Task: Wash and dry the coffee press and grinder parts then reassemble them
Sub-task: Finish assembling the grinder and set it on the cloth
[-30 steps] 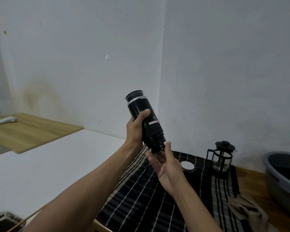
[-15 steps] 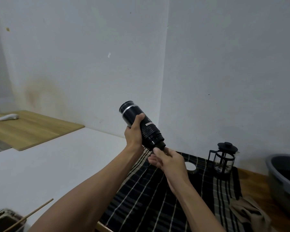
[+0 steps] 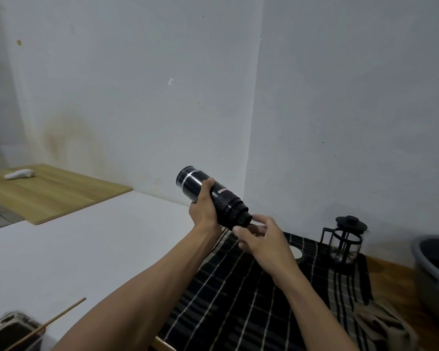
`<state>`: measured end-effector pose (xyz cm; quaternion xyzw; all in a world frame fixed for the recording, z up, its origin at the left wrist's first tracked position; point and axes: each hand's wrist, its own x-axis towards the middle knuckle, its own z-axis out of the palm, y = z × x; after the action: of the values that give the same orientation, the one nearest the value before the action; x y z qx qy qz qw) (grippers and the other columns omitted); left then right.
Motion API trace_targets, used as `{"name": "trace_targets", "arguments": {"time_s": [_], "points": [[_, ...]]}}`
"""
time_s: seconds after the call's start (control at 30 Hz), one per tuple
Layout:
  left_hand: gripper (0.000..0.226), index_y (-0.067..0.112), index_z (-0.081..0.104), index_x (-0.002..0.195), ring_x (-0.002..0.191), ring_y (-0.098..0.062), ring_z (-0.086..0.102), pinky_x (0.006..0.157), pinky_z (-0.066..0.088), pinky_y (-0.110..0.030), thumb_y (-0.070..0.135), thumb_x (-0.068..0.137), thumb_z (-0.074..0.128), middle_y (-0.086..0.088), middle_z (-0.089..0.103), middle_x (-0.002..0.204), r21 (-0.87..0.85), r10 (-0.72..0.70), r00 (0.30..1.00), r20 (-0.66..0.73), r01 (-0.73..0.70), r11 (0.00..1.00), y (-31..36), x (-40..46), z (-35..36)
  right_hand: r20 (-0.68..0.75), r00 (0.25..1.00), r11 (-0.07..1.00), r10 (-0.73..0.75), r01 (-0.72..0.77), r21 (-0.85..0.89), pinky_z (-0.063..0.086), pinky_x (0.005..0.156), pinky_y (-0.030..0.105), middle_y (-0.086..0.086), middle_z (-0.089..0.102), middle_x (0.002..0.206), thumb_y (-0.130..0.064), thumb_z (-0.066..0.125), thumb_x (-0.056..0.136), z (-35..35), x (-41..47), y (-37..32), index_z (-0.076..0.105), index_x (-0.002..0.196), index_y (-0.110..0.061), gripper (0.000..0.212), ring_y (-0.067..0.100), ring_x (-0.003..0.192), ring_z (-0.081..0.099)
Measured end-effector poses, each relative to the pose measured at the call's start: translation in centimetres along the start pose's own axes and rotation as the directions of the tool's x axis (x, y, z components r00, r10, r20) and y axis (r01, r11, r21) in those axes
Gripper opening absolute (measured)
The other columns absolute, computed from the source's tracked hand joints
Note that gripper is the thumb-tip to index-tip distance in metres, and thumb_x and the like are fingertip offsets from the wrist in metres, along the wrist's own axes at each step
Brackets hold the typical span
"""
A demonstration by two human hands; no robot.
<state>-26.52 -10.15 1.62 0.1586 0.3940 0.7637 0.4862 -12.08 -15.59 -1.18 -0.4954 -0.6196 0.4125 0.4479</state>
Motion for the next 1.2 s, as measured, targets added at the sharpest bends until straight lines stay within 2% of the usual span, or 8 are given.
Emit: {"name": "trace_targets", "arguments": {"time_s": [0.1, 0.2, 0.4, 0.63, 0.77, 1.03, 1.13, 1.2], "points": [[0.053, 0.006, 0.068, 0.110, 0.072, -0.026, 0.071, 0.073, 0.061, -0.040, 0.042, 0.074, 0.080, -0.007, 0.074, 0.089, -0.006, -0.006, 1.000, 0.025, 0.006, 1.000, -0.2, -0.1, 0.2, 0.000, 0.998, 0.988, 0.066, -0.065, 0.142, 0.062, 0.073, 0.032, 0.004, 0.078, 0.083, -0.054, 0.058, 0.099, 0.1, 0.3, -0.6, 0.070, 0.112, -0.002, 0.054, 0.018, 0.067, 0.076], [0.056, 0.007, 0.067, 0.109, 0.076, -0.027, 0.071, 0.078, 0.062, -0.044, 0.044, 0.069, 0.082, -0.008, 0.074, 0.092, 0.025, 0.020, 0.998, 0.059, -0.021, 0.999, -0.6, 0.1, 0.3, 0.097, 0.946, 0.932, 0.310, -0.323, 0.167, 0.060, 0.053, 0.032, 0.015, 0.076, 0.073, -0.072, 0.019, 0.101, 0.3, 0.1, -1.3, 0.075, 0.094, 0.002, 0.093, 0.027, 0.055, 0.071], [0.054, 0.007, 0.068, 0.106, 0.079, -0.026, 0.071, 0.084, 0.061, -0.045, 0.045, 0.069, 0.080, -0.005, 0.073, 0.088, 0.056, 0.057, 0.998, 0.036, -0.059, 0.997, -0.6, 0.4, 0.4, -0.068, 0.997, 0.991, -0.029, 0.038, 0.127, 0.062, 0.085, 0.040, -0.001, 0.072, 0.097, -0.056, 0.054, 0.100, 1.0, -0.2, 0.4, 0.052, 0.128, -0.022, 0.044, 0.011, 0.078, 0.077], [0.053, 0.006, 0.067, 0.104, 0.080, -0.022, 0.069, 0.074, 0.058, -0.039, 0.046, 0.071, 0.080, -0.004, 0.072, 0.084, 0.124, 0.197, 0.967, 0.165, -0.218, 0.968, -2.2, -1.3, 0.4, -0.308, 0.918, 0.949, 0.251, -0.171, 0.264, 0.041, 0.049, 0.033, 0.002, 0.047, 0.057, -0.064, 0.019, 0.096, 3.6, 1.6, 0.4, 0.053, 0.071, -0.013, 0.065, 0.020, 0.046, 0.043], [0.060, 0.006, 0.065, 0.109, 0.086, -0.027, 0.071, 0.084, 0.060, -0.048, 0.047, 0.068, 0.080, -0.011, 0.073, 0.094, 0.200, 0.288, 0.900, 0.328, -0.364, 0.910, -1.8, -1.4, 0.5, -0.106, 0.891, 0.765, 0.441, -0.312, 0.564, 0.015, 0.035, 0.018, 0.000, 0.031, 0.053, -0.047, 0.022, 0.102, 2.8, 1.4, -0.6, 0.043, 0.076, -0.013, 0.048, 0.011, 0.038, 0.020], [0.054, 0.007, 0.065, 0.108, 0.085, -0.031, 0.070, 0.084, 0.058, -0.056, 0.043, 0.071, 0.080, -0.024, 0.071, 0.102, 0.282, 0.262, 0.850, 0.456, -0.418, 0.864, -2.3, -1.4, 0.6, 0.192, 0.831, 0.534, 0.522, -0.494, 0.687, 0.011, 0.029, 0.012, -0.003, 0.026, 0.051, -0.068, 0.016, 0.102, 2.2, 1.0, 0.6, 0.048, 0.071, -0.007, 0.075, 0.006, 0.029, 0.019], [0.058, 0.005, 0.064, 0.112, 0.087, -0.030, 0.072, 0.082, 0.061, -0.050, 0.044, 0.071, 0.079, -0.019, 0.074, 0.099, 0.280, 0.244, 0.856, 0.456, -0.398, 0.874, -2.0, -1.0, 0.3, 0.110, 0.878, 0.749, 0.466, -0.458, 0.478, 0.020, 0.032, 0.017, -0.001, 0.034, 0.051, -0.051, 0.021, 0.107, 0.5, 1.2, 0.7, 0.058, 0.083, -0.006, 0.062, 0.009, 0.035, 0.028], [0.055, 0.008, 0.065, 0.113, 0.091, -0.030, 0.073, 0.084, 0.062, -0.050, 0.042, 0.073, 0.080, -0.016, 0.074, 0.101, 0.289, 0.255, 0.863, 0.435, -0.402, 0.869, -1.6, -0.5, 0.0, -0.103, 0.953, 0.958, 0.286, -0.280, 0.063, 0.038, 0.042, 0.027, 0.006, 0.052, 0.057, -0.046, 0.030, 0.106, -1.6, 1.7, 0.5, 0.062, 0.082, -0.009, 0.054, 0.019, 0.045, 0.045]]}}
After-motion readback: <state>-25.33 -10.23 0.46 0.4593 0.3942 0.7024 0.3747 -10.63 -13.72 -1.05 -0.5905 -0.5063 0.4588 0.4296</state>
